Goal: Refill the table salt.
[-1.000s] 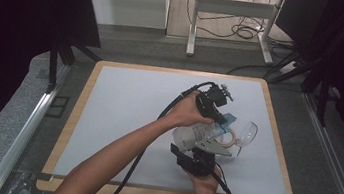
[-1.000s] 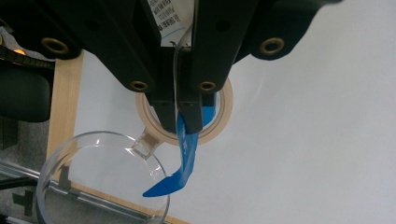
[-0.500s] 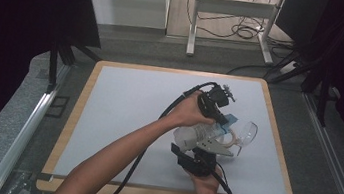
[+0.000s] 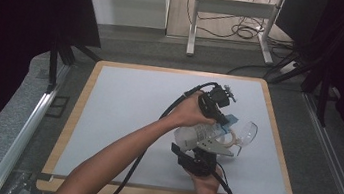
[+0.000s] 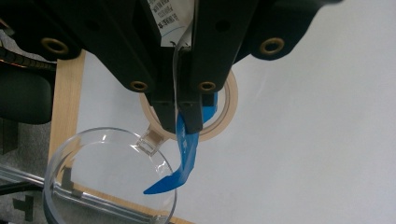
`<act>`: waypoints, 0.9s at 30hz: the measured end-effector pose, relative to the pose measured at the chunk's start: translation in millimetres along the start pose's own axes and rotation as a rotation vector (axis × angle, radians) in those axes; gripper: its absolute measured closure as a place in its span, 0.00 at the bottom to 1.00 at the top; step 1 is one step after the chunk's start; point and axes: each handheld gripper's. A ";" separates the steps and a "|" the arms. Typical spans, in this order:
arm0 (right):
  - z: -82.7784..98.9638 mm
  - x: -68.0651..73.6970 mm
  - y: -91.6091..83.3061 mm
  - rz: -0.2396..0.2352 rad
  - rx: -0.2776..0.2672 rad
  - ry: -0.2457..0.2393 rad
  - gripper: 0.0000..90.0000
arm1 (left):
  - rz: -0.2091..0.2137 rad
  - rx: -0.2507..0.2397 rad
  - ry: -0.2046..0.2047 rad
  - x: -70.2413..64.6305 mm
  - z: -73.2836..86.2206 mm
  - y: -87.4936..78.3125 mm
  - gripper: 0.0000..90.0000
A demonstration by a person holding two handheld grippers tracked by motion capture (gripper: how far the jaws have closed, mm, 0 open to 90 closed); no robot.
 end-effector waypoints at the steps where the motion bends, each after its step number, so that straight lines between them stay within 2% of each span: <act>1: 0.1 0.0 0.2 0.000 0.000 0.000 0.62 | 0.000 0.000 -0.001 0.0 0.0 0.0 1.00; 27: -0.7 1.9 0.3 -0.008 -0.002 0.000 0.62 | -0.001 -0.001 -0.002 -0.3 1.8 -1.4 1.00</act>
Point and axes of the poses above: each handheld gripper's, and its own axes: y roughly forward along the jaws, z roughly out of its underside, x roughly to its left, and after that the axes turned 6 degrees about z, right-handed
